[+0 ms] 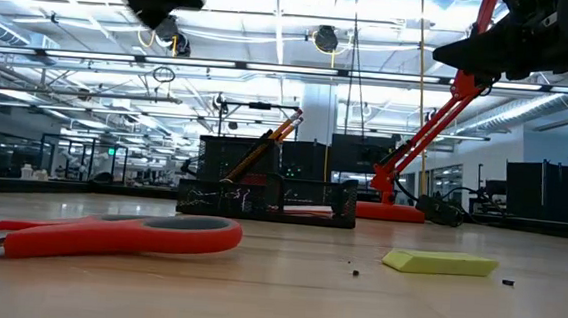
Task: Pick and place office supplies into organizer
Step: Put the red scissors into the black desk organizer
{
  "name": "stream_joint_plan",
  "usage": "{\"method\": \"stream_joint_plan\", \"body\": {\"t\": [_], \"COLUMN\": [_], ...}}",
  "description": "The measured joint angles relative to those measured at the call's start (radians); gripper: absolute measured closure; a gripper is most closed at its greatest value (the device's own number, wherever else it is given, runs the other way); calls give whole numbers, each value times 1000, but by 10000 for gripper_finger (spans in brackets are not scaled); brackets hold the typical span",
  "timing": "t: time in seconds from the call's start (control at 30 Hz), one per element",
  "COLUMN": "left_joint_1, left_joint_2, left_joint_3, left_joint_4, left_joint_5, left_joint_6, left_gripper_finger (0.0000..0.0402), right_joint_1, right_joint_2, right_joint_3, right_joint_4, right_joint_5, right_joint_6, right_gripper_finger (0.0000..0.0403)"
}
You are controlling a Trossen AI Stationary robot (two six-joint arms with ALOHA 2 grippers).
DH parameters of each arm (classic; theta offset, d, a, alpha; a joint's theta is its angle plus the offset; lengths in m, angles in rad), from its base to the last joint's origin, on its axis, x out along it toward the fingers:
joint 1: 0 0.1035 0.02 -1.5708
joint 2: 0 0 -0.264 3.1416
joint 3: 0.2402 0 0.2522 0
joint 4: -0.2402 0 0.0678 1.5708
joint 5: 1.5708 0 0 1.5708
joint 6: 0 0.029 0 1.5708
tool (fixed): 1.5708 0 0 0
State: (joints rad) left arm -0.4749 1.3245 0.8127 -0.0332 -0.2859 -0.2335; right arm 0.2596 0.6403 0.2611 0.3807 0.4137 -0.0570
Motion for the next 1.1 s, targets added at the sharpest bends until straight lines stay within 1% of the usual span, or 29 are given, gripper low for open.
{"method": "stream_joint_plan", "body": {"t": [0.1,0.3,0.37,0.47,0.53,0.63,0.7,0.77,0.83,0.93,1.03,1.1], "left_joint_1": [-74,-175,-192,-200,-206,-220,-232,-241,-251,-257,-247,-231], "left_joint_2": [58,170,194,218,230,268,307,350,384,415,429,447], "left_joint_3": [-2,-2,-2,-2,-2,5,32,84,143,236,323,370], "left_joint_4": [-10,91,118,142,148,191,214,214,170,35,-160,-278], "left_joint_5": [-77,-104,-130,-130,-129,-151,-169,-190,-237,-276,-277,-231], "left_joint_6": [-75,-189,-248,-363,-432,-490,-486,-450,-413,-413,-515,-606], "left_gripper_finger": [309,309,309,309,309,309,309,309,309,309,309,309], "right_joint_1": [2,3,3,3,3,-4,-5,-4,-1,6,19,27], "right_joint_2": [0,0,0,-1,-1,-4,-19,-43,-78,-145,-216,-259], "right_joint_3": [0,0,0,0,0,0,0,0,0,0,0,0], "right_joint_4": [3,4,4,2,-9,-10,-1,-12,-58,-131,-197,-198], "right_joint_5": [0,0,0,-1,-36,-156,-181,-181,-182,-181,-182,-181], "right_joint_6": [2,4,4,-4,-4,-16,-22,-28,-32,-32,-39,-51], "right_gripper_finger": [403,403,403,403,403,403,403,403,403,403,403,403]}}
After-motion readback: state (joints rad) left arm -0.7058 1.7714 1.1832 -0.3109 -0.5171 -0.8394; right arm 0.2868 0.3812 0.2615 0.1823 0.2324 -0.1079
